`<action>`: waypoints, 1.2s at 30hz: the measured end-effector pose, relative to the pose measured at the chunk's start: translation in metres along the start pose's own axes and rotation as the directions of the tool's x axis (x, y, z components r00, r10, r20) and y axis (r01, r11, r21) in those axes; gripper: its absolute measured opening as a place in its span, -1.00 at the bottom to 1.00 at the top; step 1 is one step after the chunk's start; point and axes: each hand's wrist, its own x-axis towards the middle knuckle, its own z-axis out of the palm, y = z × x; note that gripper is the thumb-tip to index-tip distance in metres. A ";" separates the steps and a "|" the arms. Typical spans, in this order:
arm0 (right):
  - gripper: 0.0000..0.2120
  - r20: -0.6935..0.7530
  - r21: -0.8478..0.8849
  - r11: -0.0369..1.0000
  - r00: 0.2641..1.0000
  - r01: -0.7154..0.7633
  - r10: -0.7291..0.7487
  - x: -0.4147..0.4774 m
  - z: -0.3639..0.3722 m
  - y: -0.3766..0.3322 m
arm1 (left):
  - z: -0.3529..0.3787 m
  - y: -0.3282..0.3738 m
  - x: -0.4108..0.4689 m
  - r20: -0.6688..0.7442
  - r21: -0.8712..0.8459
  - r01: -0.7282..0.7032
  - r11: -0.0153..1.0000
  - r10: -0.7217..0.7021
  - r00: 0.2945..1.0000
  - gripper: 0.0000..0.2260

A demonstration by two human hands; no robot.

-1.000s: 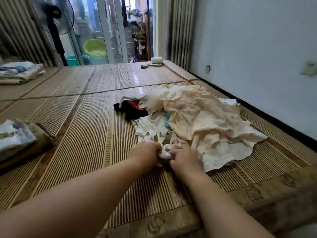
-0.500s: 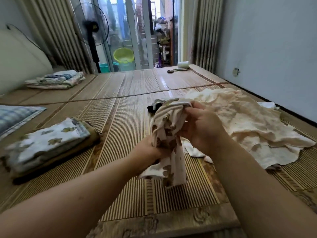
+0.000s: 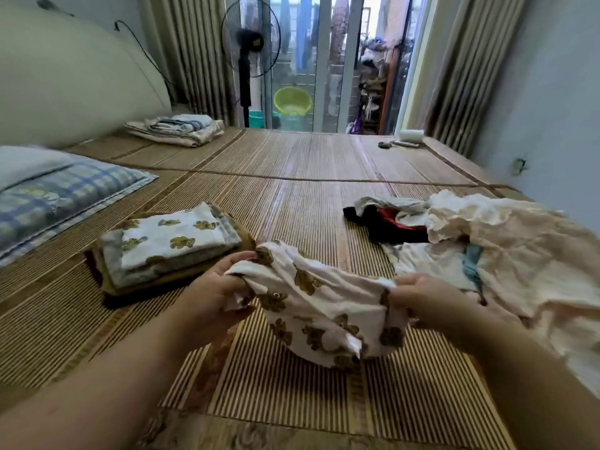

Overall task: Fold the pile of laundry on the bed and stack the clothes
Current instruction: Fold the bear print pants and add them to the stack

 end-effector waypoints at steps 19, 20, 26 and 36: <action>-0.89 0.224 -0.327 0.912 0.958 0.247 -0.179 0.030 0.080 -0.016 | 0.016 0.006 -0.014 0.445 0.768 -0.357 0.531 -0.043 0.895 -0.86; -0.89 0.177 -0.308 0.918 0.963 0.250 -0.203 0.029 0.077 -0.015 | 0.013 0.006 -0.013 0.412 0.777 -0.344 0.526 -0.013 0.911 -0.90; -0.83 0.026 -0.155 0.954 0.966 0.258 -0.257 0.017 0.052 -0.008 | -0.006 0.002 -0.012 0.169 0.822 -0.220 0.526 0.144 0.975 -0.76; -0.91 -0.436 0.326 0.856 0.867 0.401 -0.240 -0.039 -0.005 -0.072 | 0.026 0.072 -0.037 0.066 0.293 -0.192 0.936 0.181 0.981 -0.83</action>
